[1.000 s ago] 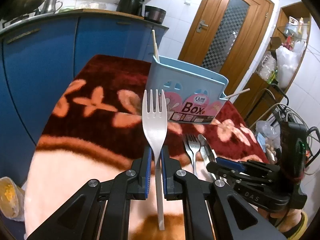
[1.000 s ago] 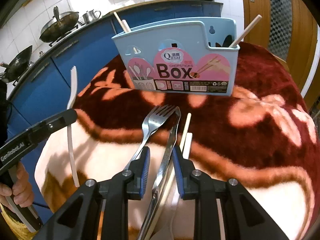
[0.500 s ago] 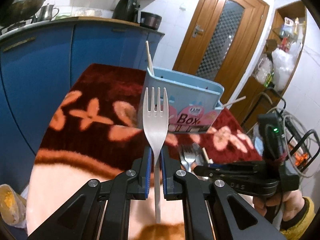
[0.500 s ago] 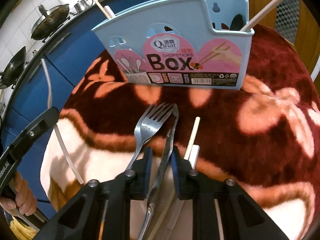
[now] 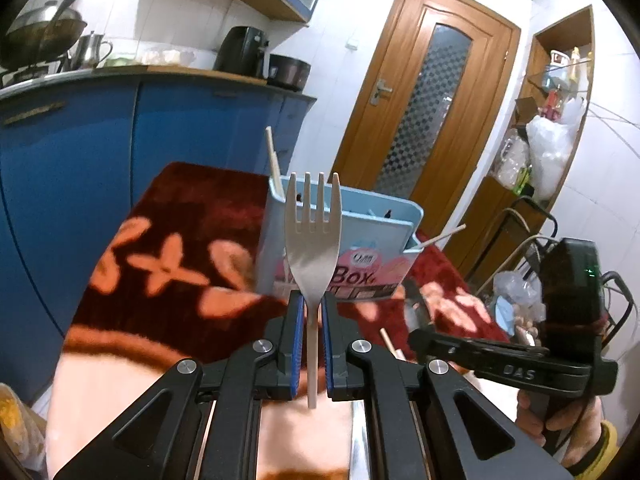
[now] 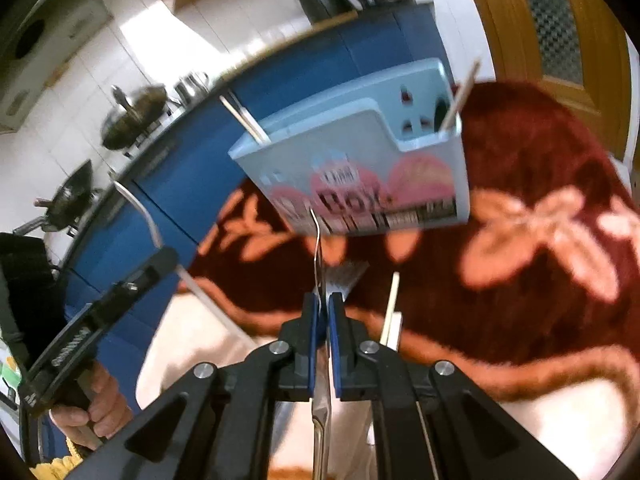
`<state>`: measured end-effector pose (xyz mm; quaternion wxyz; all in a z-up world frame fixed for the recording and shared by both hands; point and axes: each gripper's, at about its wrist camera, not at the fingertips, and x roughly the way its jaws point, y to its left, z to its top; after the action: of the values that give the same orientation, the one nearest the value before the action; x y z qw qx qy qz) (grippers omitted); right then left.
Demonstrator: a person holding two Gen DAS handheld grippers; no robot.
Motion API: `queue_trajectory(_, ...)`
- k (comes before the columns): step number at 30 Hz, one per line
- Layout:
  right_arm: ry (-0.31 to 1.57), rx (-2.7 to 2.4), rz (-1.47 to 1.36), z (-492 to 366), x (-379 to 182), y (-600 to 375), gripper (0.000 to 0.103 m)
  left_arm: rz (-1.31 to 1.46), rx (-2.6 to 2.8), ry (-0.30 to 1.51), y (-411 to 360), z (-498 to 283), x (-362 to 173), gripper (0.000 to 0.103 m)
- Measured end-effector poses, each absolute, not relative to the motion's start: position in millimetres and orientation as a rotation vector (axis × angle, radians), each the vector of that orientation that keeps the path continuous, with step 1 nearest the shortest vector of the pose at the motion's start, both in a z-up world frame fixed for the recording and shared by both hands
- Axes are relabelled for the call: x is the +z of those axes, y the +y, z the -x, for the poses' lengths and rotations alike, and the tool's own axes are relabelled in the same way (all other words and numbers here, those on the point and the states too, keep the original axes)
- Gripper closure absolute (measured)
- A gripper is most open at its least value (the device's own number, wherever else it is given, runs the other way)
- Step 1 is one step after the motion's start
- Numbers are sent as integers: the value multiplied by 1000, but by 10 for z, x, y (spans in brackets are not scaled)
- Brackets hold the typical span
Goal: Organize utensils
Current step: 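Carry the white fork and silver knife up over the blue box with both tools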
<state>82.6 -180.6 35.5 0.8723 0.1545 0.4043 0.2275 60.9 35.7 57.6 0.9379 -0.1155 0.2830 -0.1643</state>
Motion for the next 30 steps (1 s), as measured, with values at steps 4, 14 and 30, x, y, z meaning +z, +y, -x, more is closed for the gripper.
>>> queue_trajectory(4, 728, 450, -324, -728, 578, -1902, 96, 233, -334, 550, 338, -629, 673, 95)
queue_trajectory(14, 507, 350, -342, -734, 1011, -2319, 96, 203, -321, 499, 219, -828, 963, 95)
queue_trajectory(30, 380, 328, -306, -948, 1386, -2464, 96, 209, -232, 402, 222, -1301, 1453, 95)
